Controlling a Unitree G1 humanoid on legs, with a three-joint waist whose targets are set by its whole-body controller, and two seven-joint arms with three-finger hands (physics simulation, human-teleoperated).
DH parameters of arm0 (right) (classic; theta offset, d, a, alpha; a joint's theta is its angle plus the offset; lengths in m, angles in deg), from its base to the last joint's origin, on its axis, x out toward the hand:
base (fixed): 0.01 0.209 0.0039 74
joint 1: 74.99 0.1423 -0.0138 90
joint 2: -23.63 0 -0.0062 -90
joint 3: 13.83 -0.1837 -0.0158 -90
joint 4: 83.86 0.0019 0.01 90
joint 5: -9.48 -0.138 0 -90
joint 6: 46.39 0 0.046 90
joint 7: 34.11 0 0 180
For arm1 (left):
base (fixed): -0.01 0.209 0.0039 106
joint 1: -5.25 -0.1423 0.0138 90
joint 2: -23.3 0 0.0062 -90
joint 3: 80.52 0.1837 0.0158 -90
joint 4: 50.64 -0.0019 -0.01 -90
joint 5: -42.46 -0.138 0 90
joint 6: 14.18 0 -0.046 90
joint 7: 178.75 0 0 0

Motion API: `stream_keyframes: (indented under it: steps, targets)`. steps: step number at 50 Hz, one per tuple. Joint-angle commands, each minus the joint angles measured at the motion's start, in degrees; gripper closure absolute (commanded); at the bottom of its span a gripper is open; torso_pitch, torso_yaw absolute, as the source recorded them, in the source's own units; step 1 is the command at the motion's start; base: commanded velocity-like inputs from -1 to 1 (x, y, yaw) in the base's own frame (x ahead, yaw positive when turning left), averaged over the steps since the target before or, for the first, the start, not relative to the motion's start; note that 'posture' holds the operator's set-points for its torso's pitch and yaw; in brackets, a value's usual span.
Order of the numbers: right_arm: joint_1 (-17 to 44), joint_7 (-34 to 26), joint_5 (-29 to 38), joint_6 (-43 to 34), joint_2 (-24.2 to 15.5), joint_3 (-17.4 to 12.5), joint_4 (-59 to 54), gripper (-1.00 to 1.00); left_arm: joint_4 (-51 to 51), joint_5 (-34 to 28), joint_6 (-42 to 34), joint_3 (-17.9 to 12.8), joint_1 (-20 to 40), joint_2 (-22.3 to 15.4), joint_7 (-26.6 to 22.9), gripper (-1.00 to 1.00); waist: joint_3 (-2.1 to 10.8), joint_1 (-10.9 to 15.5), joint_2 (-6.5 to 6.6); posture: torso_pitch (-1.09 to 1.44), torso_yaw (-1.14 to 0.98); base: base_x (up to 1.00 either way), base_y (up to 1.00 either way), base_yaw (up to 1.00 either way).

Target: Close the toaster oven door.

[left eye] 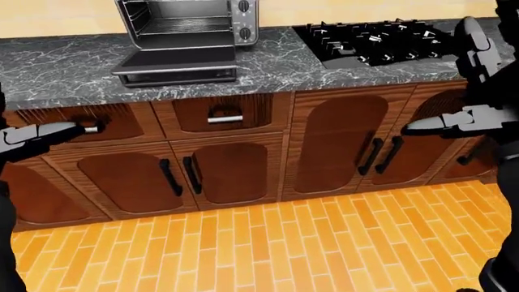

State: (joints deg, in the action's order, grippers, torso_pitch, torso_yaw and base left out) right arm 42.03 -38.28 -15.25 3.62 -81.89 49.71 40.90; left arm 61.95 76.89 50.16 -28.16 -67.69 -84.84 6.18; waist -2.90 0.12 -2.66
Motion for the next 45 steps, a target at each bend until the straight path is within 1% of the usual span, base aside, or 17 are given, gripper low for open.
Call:
stream_keyframes:
  steps: [1, 2, 5, 9, 11, 13, 14, 16, 24, 27, 28, 30, 32, 35, 37, 39, 45]
  targets:
    - [0.84, 0.21, 0.19, 1.06, -0.61, -0.68, 0.6, -1.0, 1.59, 0.12, 1.41, -0.51, 0.78, -0.93, -0.21, -1.0, 1.06, 0.08, 0.08, 0.0, 0.0, 0.09, 0.26, 0.0]
    - [0.74, 0.14, 0.21, 1.09, -0.59, -0.71, 0.6, -1.0, 1.68, -0.08, 1.55, -0.27, 0.68, -0.74, -0.27, -1.0, 0.97, -0.5, 0.95, 0.0, 0.0, 0.09, 0.26, 0.0]
    - [0.7, -0.07, 0.39, 1.32, -0.55, -0.67, 0.36, -1.0, 1.8, -0.39, 1.56, -0.24, 0.78, -0.77, -0.33, -1.0, 1.46, -0.44, 0.27, 0.0, 0.0, 0.08, 0.26, 0.0]
    - [0.81, -0.08, 0.26, 1.11, -0.63, -0.76, 0.52, -1.0, 2.22, -0.39, 1.36, -0.35, 0.75, -0.76, -0.37, -1.0, 0.71, -0.51, 2.29, 0.0, 0.0, 0.09, 0.26, 0.0]
    - [1.12, -0.18, 0.19, 1.07, -0.88, -0.84, 0.29, -1.0, 2.31, -0.38, 1.28, -0.39, 0.76, -0.74, -0.38, -1.0, 0.67, -0.81, 4.31, 0.0, 0.0, 0.09, 0.26, 0.0]
    - [1.0, -0.21, 0.17, 1.15, -0.85, -0.81, 0.37, -1.0, 2.47, -0.29, 1.15, -0.44, 0.81, -0.77, -0.31, -1.0, 2.0, -0.88, 8.69, 0.0, 0.0, 0.09, 0.23, 0.0]
    - [0.93, -0.29, 0.34, 1.49, -0.78, -0.72, 0.05, -1.0, 2.49, -0.25, 1.1, -0.48, 0.83, -0.79, -0.29, -1.0, 1.5, -0.44, 6.79, 0.0, 0.0, 0.09, 0.22, 0.0]
    - [0.98, -0.24, 0.19, 1.25, -0.83, -0.81, 0.28, -1.0, 2.36, -0.23, 1.12, -0.57, 0.85, -0.84, -0.29, -1.0, 0.97, -0.19, 6.96, 0.0, 0.0, 0.09, 0.22, 0.0]
    - [1.08, -0.21, 0.18, 1.15, -0.97, -0.79, 0.45, -1.0, 2.7, 0.09, 0.88, -0.78, 0.73, -0.93, -0.1, -1.0, 0.56, 0.06, 2.24, 0.0, 0.0, 0.09, 0.21, 0.0]
    - [1.24, -0.24, 0.2, 1.15, -1.04, -0.7, 0.34, -1.0, 2.61, 0.08, 0.96, -0.83, 0.7, -0.95, -0.12, -1.0, 1.51, 0.19, -1.59, 0.0, 0.0, 0.09, 0.22, 0.0]
    - [1.24, -0.22, 0.18, 1.11, -1.02, -0.7, 0.4, -1.0, 2.67, 0.18, 0.89, -0.92, 0.72, -1.02, -0.09, -1.0, 0.93, -0.45, 1.13, 0.0, 0.0, 0.09, 0.21, 0.0]
    - [1.45, -0.19, 0.07, 0.93, -1.16, -0.77, 0.38, -1.0, 2.66, 0.41, 0.72, -1.03, 0.85, -1.19, -0.01, -1.0, 1.3, -0.31, -0.08, 0.0, 0.0, 0.09, 0.22, 0.0]
    - [1.53, -0.16, -0.06, 0.8, -1.27, -0.84, 0.44, -1.0, 2.63, 0.32, 0.93, -0.88, 0.74, -1.04, 0.0, -1.0, 1.62, -0.38, 0.41, 0.0, 0.0, 0.09, 0.21, 0.0]
    - [1.55, -0.15, -0.17, 0.77, -1.38, -0.92, 0.45, -1.0, 2.85, 0.48, 0.62, -0.94, 0.85, -1.21, 0.14, -1.0, 0.64, -0.47, 2.2, 0.0, 0.0, 0.09, 0.21, 0.0]
    - [1.64, -0.17, -0.23, 0.85, -1.51, -0.95, 0.33, -1.0, 3.04, 0.6, 0.6, -1.08, 0.77, -1.3, 0.14, -1.0, 0.47, -0.75, 4.09, 0.0, 0.0, 0.1, 0.21, 0.0]
    - [1.76, -0.17, -0.4, 0.75, -1.71, -1.13, 0.27, -1.0, 2.94, 0.57, 0.69, -1.13, 0.75, -1.32, 0.09, -1.0, 1.52, -0.95, 8.14, 0.0, 0.0, 0.1, 0.2, 0.0]
    - [1.56, -0.19, -0.57, 0.94, -1.85, -1.25, 0.29, -1.0, 3.15, 0.49, 0.74, -0.99, 0.61, -1.18, 0.1, -1.0, 0.85, -0.2, 5.17, 0.0, 0.0, 0.11, 0.2, 0.0]
